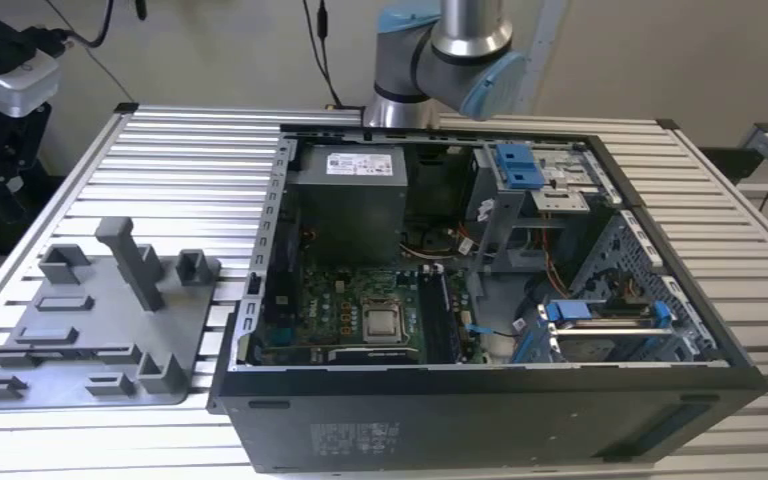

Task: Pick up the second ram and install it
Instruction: 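Pick up the second ram and move it above second insertion slot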

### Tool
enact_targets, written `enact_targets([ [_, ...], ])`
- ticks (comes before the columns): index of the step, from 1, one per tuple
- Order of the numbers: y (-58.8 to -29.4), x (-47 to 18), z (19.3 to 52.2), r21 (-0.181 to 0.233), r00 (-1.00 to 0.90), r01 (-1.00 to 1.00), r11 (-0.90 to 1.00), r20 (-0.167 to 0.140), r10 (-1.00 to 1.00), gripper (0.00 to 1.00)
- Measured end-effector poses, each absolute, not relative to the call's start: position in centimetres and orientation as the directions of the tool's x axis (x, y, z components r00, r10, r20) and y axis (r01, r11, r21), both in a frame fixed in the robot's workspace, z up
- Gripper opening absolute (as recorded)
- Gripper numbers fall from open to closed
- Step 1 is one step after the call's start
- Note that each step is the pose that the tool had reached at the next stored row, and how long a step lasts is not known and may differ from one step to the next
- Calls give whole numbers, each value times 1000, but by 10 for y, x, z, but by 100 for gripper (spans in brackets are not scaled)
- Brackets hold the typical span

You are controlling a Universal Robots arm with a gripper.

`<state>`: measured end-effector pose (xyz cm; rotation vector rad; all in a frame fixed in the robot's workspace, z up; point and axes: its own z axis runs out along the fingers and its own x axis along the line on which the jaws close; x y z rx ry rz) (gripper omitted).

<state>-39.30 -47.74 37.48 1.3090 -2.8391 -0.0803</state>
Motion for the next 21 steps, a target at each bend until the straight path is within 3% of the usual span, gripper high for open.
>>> enact_targets([
  [21, -477, -403, 364, 47, -468, -883, 466, -26, -884, 11],
])
